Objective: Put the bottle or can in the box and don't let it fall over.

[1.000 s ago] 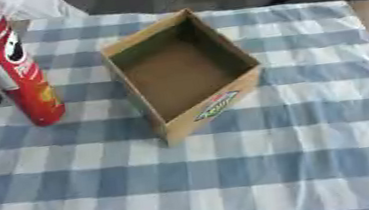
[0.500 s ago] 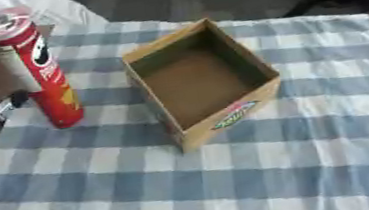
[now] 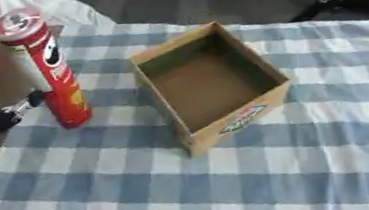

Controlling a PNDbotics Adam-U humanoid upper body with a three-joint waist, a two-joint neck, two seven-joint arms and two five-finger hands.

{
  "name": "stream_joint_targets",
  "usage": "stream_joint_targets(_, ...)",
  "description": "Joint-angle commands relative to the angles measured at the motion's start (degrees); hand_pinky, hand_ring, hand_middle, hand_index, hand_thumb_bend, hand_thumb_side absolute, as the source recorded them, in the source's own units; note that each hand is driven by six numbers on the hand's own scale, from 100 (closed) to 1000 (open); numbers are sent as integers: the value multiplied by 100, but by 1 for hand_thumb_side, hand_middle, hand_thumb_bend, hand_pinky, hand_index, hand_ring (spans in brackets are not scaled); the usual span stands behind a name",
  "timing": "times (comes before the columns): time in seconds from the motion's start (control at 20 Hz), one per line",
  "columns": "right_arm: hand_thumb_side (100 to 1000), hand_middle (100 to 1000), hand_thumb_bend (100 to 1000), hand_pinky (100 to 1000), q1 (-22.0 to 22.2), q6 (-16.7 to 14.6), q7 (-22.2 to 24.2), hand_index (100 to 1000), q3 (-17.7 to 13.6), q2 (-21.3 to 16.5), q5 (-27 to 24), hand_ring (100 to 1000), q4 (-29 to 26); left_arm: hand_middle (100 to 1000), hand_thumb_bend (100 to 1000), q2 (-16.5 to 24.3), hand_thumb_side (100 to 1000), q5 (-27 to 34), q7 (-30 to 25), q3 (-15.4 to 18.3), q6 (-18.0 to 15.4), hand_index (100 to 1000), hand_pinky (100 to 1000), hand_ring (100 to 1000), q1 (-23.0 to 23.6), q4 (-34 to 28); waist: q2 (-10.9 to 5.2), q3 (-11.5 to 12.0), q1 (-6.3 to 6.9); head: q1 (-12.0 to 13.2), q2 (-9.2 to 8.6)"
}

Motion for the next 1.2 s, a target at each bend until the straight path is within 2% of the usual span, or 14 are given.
stream_joint_targets(0.05,768,823,100,873,-38,4,18,770,-28,-72,-19,1000,-104,900,974,274,271,87,-141,-13,-40,858,1000,1000,-133,11,-58,-13,19,-43,14)
stream_joint_targets(0.1,770,823,100,873,-38,7,19,769,-27,-69,-19,1000,-104,900,999,282,264,91,-170,-26,-54,854,1000,1000,-158,27,-54,-16,17,-51,22)
stream_joint_targets(0.15,769,823,100,873,-40,11,21,769,-24,-68,-20,1000,-104,901,976,295,270,93,-211,-46,-73,853,1000,1000,-192,37,-47,-24,14,-65,32)
stream_joint_targets(0.55,771,823,100,874,-49,26,33,769,-17,-57,-24,1000,-104,903,978,345,273,81,-496,-120,-220,853,1000,1000,-395,91,-15,-55,-3,-142,71)
stream_joint_targets(1.2,781,824,100,875,-105,65,100,770,35,-19,-43,1000,-104,894,995,330,268,-144,-614,-399,-257,847,1000,1000,-1296,602,49,-185,-40,-100,17)
